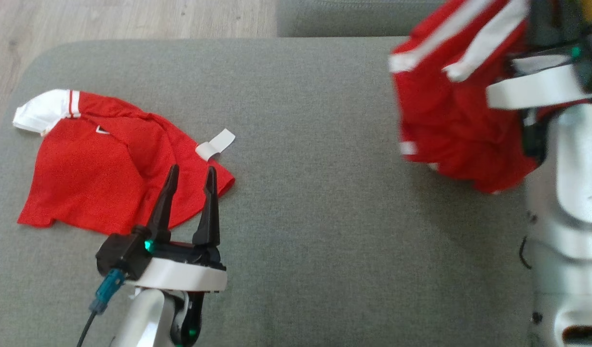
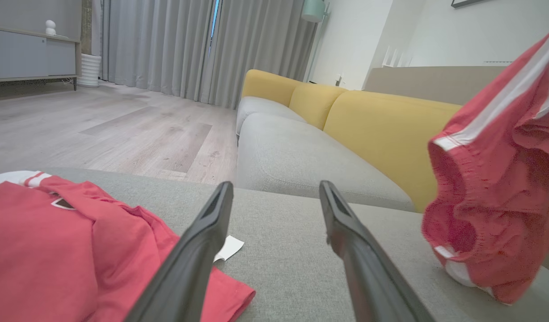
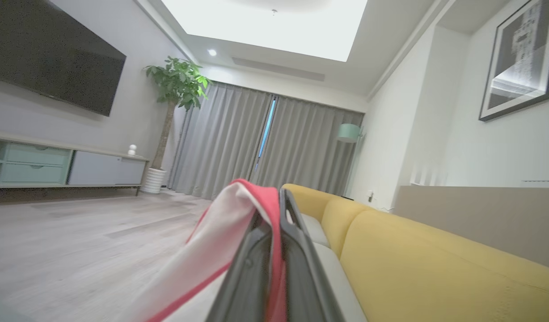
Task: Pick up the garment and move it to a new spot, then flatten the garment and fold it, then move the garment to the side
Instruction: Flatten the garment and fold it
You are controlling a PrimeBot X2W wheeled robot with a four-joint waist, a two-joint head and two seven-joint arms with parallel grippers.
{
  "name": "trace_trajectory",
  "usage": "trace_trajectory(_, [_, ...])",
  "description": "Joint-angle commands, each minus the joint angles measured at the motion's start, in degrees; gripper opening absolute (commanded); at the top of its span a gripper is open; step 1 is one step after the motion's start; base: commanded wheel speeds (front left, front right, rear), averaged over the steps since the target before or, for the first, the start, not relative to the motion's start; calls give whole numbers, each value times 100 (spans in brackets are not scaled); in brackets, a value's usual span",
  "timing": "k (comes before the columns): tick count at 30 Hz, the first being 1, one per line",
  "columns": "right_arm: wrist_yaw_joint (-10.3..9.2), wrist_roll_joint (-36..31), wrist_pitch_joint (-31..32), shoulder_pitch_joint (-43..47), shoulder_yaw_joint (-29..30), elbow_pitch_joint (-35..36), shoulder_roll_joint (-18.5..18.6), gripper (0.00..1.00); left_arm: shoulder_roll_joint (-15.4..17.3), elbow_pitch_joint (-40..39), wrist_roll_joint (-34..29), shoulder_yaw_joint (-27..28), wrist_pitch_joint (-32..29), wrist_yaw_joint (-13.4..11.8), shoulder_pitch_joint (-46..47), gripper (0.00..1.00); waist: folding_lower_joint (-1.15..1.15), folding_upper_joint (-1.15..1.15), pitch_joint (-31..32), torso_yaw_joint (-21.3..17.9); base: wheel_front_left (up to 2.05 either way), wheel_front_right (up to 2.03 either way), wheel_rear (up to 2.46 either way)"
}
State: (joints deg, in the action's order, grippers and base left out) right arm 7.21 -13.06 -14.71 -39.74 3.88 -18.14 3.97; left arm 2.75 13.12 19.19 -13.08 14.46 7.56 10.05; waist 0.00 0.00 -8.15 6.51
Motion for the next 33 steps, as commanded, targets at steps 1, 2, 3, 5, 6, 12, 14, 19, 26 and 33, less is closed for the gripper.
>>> trace_trajectory(1, [28,150,-28,0,-481,246,-30,0,13,-200,36,216,54,-13,59,100,0,0,73,-17,0,0,0])
trace_trajectory(2, [28,245,-28,128,-727,219,9,0,13,-207,42,222,54,-12,38,100,0,0,94,-18,0,0,0])
trace_trajectory(3, [28,332,-28,284,-968,143,65,0,13,-212,45,228,54,-12,12,100,0,0,115,-21,0,0,0])
trace_trajectory(5, [28,460,-28,455,-1230,53,111,0,13,-214,49,232,54,-12,-15,100,0,0,138,-22,0,0,0])
trace_trajectory(6, [28,601,-29,650,-1468,-76,163,0,13,-213,54,232,54,-12,-42,100,0,0,162,-23,0,0,0])
trace_trajectory(12, [28,1533,324,1667,-2503,-690,584,0,13,-192,59,274,54,-16,-146,100,0,0,268,-95,0,0,0])
trace_trajectory(14, [28,1793,484,1869,-2615,-769,764,0,13,-200,45,303,54,-17,-171,100,0,0,284,-160,0,0,0])
trace_trajectory(19, [28,2153,899,2172,-2515,-818,1208,0,13,-205,22,322,54,-16,-190,100,0,0,323,-388,0,0,0])
trace_trajectory(26, [28,1922,1281,2322,-2383,-560,1926,44,13,-197,29,320,54,-14,-147,100,0,0,359,-698,0,0,0])
trace_trajectory(33, [28,1987,689,2415,-1623,-41,1396,100,13,-185,48,278,54,-14,-139,100,0,0,395,-857,0,0,0])
